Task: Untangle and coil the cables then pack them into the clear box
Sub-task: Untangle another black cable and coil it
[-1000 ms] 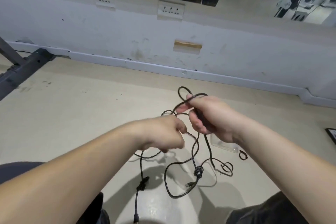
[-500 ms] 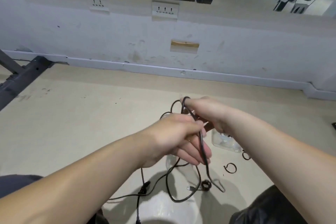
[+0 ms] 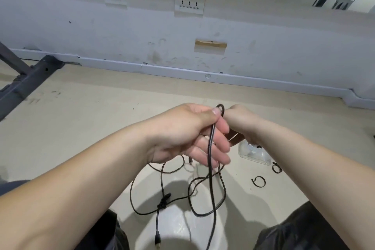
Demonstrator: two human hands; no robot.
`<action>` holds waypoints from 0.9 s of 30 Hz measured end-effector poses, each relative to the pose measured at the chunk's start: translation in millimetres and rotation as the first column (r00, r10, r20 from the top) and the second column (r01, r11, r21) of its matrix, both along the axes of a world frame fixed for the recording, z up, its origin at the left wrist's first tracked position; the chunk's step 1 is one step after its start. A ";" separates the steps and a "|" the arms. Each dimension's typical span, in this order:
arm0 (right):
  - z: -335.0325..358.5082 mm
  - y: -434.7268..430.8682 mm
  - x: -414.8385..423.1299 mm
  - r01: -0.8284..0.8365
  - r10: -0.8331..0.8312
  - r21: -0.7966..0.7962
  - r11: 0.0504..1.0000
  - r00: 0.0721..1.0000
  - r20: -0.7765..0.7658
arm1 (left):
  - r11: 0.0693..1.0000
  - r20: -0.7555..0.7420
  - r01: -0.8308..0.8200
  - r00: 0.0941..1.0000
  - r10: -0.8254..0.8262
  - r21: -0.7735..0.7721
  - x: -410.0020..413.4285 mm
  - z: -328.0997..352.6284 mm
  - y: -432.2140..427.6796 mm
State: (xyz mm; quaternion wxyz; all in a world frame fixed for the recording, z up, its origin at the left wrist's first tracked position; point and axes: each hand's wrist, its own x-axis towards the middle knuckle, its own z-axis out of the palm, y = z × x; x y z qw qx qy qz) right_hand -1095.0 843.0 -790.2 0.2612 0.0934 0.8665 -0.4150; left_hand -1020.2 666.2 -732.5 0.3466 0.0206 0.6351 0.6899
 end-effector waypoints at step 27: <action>40.5 -20.3 11.2 0.161 -0.208 -0.825 0.542 0.977 0.054 | 0.871 -0.317 -0.108 0.947 -0.057 -0.480 -6.7 -45.3 9.9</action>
